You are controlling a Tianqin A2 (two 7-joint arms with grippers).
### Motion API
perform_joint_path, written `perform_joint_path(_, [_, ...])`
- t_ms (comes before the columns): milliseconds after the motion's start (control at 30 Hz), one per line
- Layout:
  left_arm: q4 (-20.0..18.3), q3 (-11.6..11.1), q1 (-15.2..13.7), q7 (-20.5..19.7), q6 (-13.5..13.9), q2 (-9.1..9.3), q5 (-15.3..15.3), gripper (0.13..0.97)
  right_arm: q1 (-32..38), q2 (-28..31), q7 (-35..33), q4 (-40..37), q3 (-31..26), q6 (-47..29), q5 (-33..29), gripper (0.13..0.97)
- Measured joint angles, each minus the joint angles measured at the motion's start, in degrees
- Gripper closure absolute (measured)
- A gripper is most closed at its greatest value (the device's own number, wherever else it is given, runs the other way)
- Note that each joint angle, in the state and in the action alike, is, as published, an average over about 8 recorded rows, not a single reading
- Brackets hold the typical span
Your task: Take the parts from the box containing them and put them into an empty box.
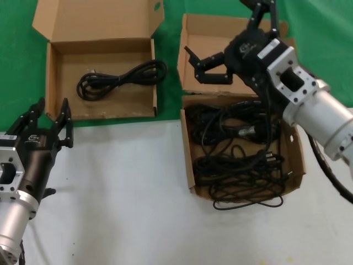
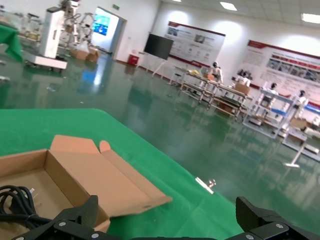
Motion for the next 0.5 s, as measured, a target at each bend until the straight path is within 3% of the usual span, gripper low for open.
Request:
perform_joint_path(200, [0.1,0.0,0.0,0.1,-0.1,-0.01,-0.1,0.695,-2.8,0.1,-0.5,-0.1,1.0,2.0,2.9,0.129])
perform_joint_path(333, [0.1,0.0,0.1,0.1,-0.2,-0.02,-0.2,0.695,-4.6,0.2,-0.8,-0.1,1.7,3.3,4.8,0.129])
perform_joint_path(500, [0.1,0.0,0.1,0.2,-0.3,-0.03,-0.3,0.563,-6.9,0.3,-1.2,-0.1,2.6,4.9,7.2,0.129])
